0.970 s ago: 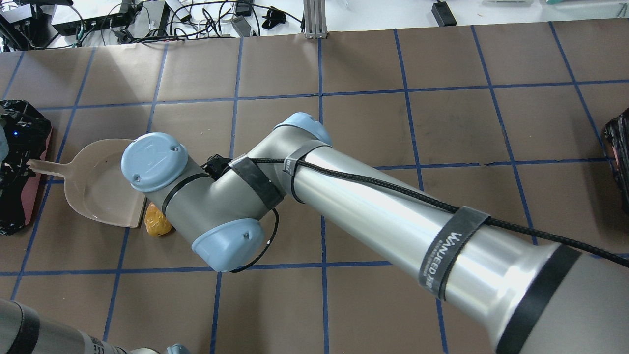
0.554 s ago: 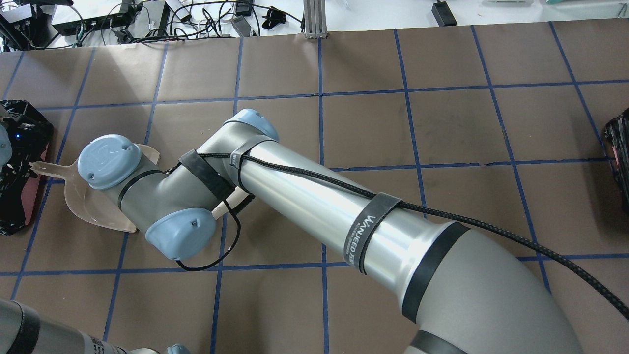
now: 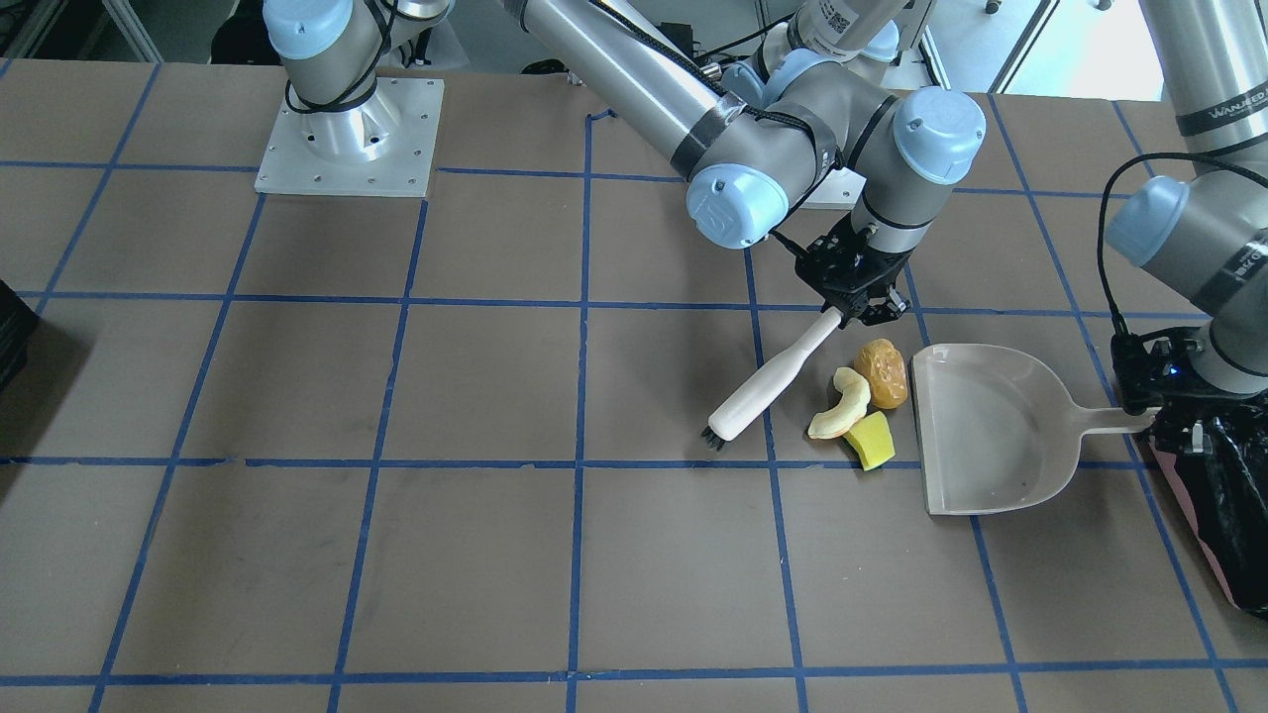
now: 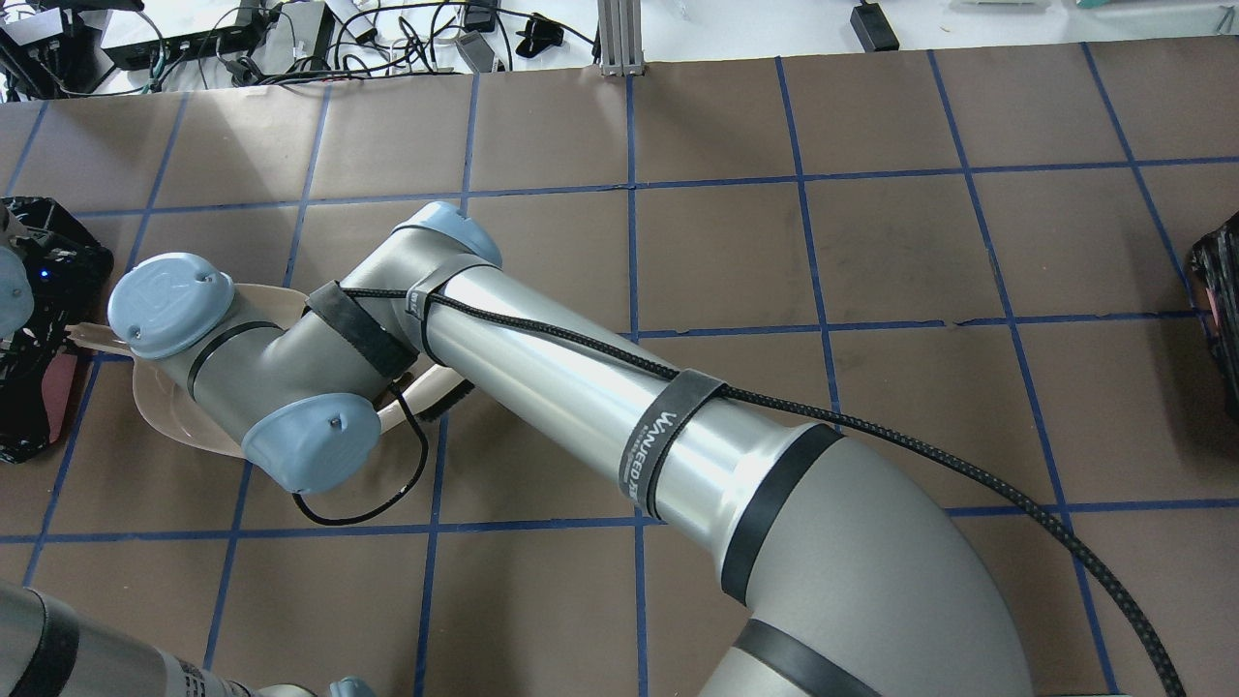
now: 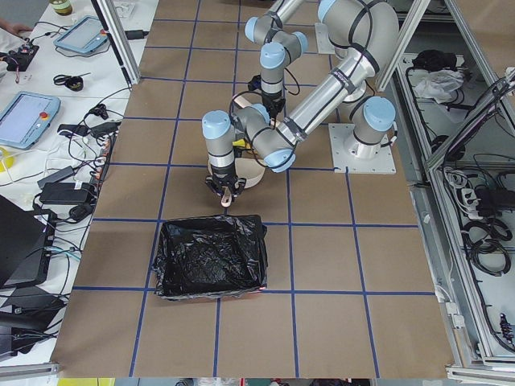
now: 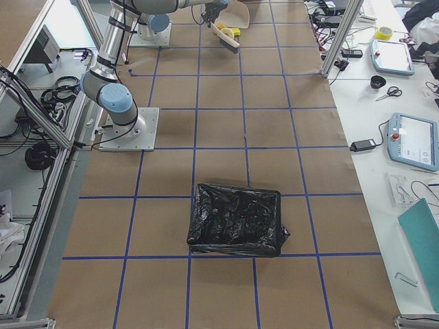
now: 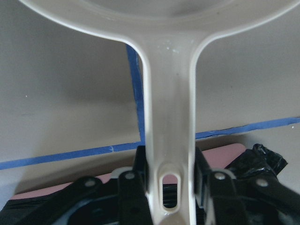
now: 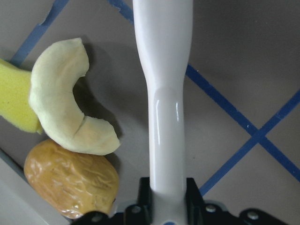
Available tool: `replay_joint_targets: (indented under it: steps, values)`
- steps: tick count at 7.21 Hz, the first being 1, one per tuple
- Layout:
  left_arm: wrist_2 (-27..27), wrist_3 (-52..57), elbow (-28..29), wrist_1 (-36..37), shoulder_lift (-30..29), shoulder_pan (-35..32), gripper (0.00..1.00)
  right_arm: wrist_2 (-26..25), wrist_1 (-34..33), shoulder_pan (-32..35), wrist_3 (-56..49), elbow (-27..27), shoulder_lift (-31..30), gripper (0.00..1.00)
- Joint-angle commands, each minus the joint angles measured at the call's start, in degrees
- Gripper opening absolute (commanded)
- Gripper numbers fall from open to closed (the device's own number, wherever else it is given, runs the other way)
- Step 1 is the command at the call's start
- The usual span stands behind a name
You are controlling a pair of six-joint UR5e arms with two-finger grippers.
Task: Sweep and dump trash in nearest bin
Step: 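Sweep the trash pile into the dustpan with the brush in the right gripper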
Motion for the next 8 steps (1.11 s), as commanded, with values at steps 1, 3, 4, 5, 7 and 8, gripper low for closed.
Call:
replay_joint_targets:
  steps: [1, 3, 4, 5, 7, 8]
  values:
    - [0.0, 0.0, 0.0, 0.4, -0.3, 0.1, 0.00, 0.0, 0.0, 1.8, -0.1, -2.2, 1.7, 0.00]
    - [0.0, 0.0, 0.0, 0.4, -0.4, 0.0, 0.00, 1.5, 0.0, 2.8, -0.7, -3.4, 2.1, 0.00]
    - [0.0, 0.0, 0.1, 0.4, -0.6, 0.0, 0.00, 2.6, 0.0, 3.5, -1.3, -4.2, 2.5, 0.00]
    - [0.0, -0.1, 0.1, 0.4, -0.6, 0.0, 0.00, 3.2, 0.1, 3.9, -2.2, -4.3, 3.1, 0.00]
    - [0.0, -0.1, 0.1, 0.4, -0.7, 0.0, 0.00, 4.2, -0.1, 4.0, -5.1, -4.3, 3.3, 0.00]
    - [0.0, -0.1, 0.1, 0.4, -0.7, 0.0, 0.00, 4.3, -0.5, 4.0, -6.1, -4.4, 3.3, 0.00]
